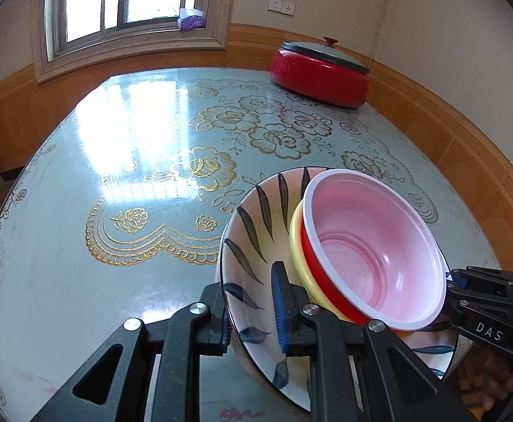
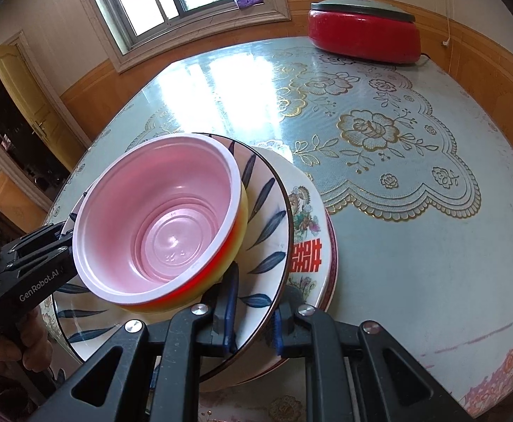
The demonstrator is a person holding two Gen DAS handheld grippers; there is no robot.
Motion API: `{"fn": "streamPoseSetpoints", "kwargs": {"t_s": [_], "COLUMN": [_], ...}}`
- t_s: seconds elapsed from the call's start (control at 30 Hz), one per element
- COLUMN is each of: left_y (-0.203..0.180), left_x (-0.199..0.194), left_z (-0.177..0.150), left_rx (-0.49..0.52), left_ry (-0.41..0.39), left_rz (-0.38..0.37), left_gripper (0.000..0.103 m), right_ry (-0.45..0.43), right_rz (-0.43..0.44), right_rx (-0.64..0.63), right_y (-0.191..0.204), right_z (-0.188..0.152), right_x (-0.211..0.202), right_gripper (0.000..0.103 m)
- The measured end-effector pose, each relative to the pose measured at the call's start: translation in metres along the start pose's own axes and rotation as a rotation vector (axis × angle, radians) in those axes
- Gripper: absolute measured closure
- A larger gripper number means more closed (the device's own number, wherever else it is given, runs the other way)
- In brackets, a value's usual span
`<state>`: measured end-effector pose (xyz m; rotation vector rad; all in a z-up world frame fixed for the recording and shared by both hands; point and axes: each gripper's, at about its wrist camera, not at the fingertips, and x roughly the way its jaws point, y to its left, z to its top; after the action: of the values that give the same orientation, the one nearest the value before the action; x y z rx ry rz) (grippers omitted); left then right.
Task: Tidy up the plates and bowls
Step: 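Lower the striped bowl with both grippers onto the double-happiness plate stack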
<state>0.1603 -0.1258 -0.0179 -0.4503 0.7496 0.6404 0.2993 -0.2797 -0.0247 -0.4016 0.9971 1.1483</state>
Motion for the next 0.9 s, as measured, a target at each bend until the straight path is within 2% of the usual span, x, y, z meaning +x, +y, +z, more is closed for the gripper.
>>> {"fn": "streamPoseSetpoints", "kwargs": {"t_s": [0.4, 0.57, 0.73, 0.9], "left_y": [-0.007, -0.014, -0.014, -0.003], "left_x": [0.001, 0.006, 0.012, 0.012], "left_z": [-0.001, 0.000, 0.003, 0.007], "left_rx": [0.028, 0.103, 0.162, 0.204], "left_ry": [-0.003, -0.007, -0.008, 0.005], "left_rz": [0.047, 0.073, 0.040, -0.048], "left_gripper": [0.085, 0.084, 0.084, 0.084], "right_ry": [-0.028, -0.067, -0.108, -0.114], "right_rz": [-0.021, -0.069, -0.150, -0.205], "right_rx": [0.032, 0.032, 0.044, 0.116], "right_y": [0.002, 0.001, 0.001, 0.012], "right_z": [-0.004, -0.004, -0.003, -0.012], "right_x": [-0.005, -0.013, -0.016, -0.018], "right_gripper": [0.086, 0.087, 0.090, 0.090]}}
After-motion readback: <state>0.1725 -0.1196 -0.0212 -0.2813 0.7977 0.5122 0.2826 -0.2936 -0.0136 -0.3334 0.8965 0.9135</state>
